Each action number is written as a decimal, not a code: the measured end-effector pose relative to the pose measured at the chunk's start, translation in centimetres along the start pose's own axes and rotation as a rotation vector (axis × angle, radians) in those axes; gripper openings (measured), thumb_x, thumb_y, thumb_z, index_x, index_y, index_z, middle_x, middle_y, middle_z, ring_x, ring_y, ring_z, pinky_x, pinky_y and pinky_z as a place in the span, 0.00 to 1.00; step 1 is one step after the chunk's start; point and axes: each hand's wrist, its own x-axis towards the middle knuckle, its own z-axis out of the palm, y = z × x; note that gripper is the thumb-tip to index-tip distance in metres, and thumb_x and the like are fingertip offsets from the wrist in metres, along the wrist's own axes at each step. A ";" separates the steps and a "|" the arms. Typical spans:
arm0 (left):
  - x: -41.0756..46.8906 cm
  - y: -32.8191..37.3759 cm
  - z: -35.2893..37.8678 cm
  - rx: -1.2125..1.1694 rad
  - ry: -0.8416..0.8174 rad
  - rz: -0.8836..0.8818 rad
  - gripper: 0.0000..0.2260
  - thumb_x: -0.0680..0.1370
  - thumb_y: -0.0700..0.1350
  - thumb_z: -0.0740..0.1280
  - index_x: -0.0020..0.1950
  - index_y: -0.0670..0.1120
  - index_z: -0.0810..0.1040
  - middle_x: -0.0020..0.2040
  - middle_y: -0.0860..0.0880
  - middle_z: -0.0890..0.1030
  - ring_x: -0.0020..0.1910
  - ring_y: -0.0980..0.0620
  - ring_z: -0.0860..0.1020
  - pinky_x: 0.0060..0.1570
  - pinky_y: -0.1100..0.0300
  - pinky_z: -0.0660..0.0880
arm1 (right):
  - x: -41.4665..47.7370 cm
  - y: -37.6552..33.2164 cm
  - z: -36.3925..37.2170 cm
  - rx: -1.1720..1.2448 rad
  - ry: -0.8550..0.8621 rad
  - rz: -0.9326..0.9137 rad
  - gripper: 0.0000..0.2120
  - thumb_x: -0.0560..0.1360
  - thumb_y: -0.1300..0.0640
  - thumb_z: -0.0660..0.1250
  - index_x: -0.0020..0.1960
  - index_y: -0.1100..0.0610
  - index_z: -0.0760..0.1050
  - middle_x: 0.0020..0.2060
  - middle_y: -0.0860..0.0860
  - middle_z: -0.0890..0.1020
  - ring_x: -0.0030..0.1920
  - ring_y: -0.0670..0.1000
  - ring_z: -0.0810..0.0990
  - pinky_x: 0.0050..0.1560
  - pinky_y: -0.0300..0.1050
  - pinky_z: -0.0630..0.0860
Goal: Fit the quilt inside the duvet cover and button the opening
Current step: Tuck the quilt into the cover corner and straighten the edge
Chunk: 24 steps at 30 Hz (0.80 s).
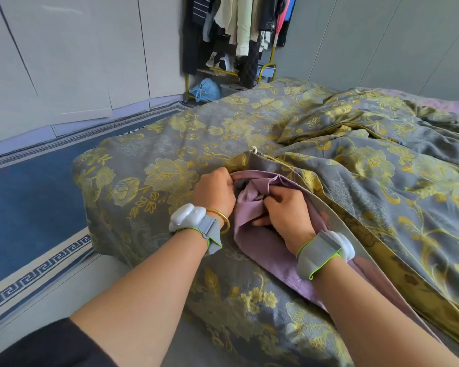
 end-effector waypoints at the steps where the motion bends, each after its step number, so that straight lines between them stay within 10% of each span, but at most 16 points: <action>1: 0.2 -0.1 -0.3 -0.049 0.042 -0.015 0.01 0.75 0.43 0.65 0.43 0.47 0.76 0.44 0.43 0.82 0.47 0.38 0.79 0.42 0.50 0.74 | 0.1 0.2 0.0 -0.096 -0.020 -0.004 0.16 0.77 0.70 0.54 0.46 0.60 0.80 0.35 0.54 0.81 0.23 0.53 0.79 0.24 0.43 0.77; 6: -0.2 0.8 -1.1 -0.064 0.115 0.013 0.03 0.77 0.42 0.62 0.47 0.45 0.75 0.44 0.42 0.80 0.47 0.38 0.76 0.37 0.54 0.63 | 1.7 -0.1 0.4 -0.371 -0.011 -0.009 0.16 0.76 0.68 0.56 0.34 0.58 0.75 0.23 0.55 0.75 0.19 0.50 0.71 0.20 0.38 0.68; 15: 0.0 1.2 1.3 -0.076 -0.008 0.047 0.05 0.76 0.42 0.62 0.49 0.46 0.76 0.47 0.41 0.81 0.49 0.37 0.78 0.39 0.53 0.67 | 3.9 -2.5 -0.5 0.463 -0.001 0.352 0.14 0.80 0.61 0.51 0.41 0.58 0.72 0.28 0.52 0.76 0.30 0.50 0.76 0.32 0.41 0.67; 24: 1.9 -0.3 -1.7 -0.289 0.080 -0.046 0.05 0.73 0.43 0.70 0.38 0.44 0.76 0.35 0.46 0.80 0.39 0.41 0.78 0.38 0.55 0.74 | 3.0 -0.4 1.1 -0.631 0.126 -0.206 0.13 0.75 0.59 0.64 0.58 0.62 0.75 0.52 0.62 0.82 0.54 0.61 0.79 0.53 0.45 0.71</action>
